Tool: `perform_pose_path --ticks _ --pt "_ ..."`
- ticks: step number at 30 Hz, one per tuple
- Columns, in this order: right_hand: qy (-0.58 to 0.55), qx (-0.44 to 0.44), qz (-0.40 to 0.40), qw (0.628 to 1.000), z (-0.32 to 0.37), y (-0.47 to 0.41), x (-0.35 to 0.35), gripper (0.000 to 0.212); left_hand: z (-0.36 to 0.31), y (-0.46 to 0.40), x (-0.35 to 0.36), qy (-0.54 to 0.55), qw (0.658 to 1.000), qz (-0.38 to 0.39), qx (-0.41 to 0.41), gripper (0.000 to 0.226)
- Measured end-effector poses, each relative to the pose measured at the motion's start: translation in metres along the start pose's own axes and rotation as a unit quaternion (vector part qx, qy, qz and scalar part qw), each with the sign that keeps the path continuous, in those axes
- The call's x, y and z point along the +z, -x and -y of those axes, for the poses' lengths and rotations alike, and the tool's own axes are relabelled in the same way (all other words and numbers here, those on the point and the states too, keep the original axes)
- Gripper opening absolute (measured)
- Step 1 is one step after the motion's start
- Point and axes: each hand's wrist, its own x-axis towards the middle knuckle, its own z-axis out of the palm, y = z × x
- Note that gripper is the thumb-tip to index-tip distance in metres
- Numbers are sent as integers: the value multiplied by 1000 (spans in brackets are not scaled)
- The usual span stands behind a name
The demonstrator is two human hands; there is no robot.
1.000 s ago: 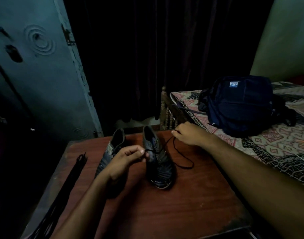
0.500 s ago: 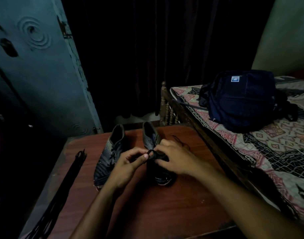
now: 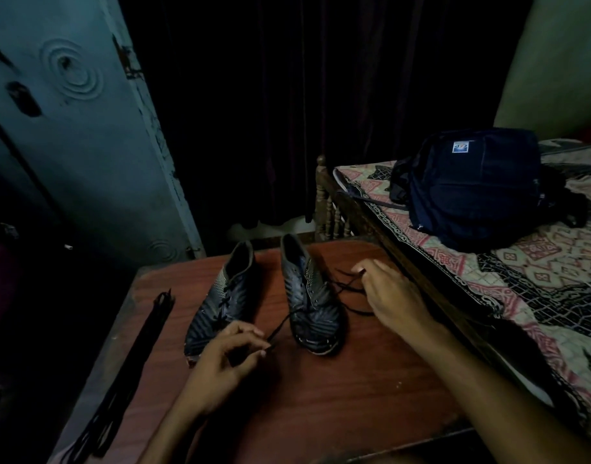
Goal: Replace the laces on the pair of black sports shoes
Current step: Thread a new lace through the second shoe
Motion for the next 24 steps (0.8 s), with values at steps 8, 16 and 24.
perform_pose_path --ticks 8,16,24 --pt "33 -166 -6 986 77 20 4 45 -63 -17 51 56 996 -40 51 25" --pt "19 -129 6 991 54 26 10 39 -57 -14 53 121 988 -90 36 9" --pt "-42 -17 12 999 6 35 30 30 -44 -6 17 42 997 -10 59 12"
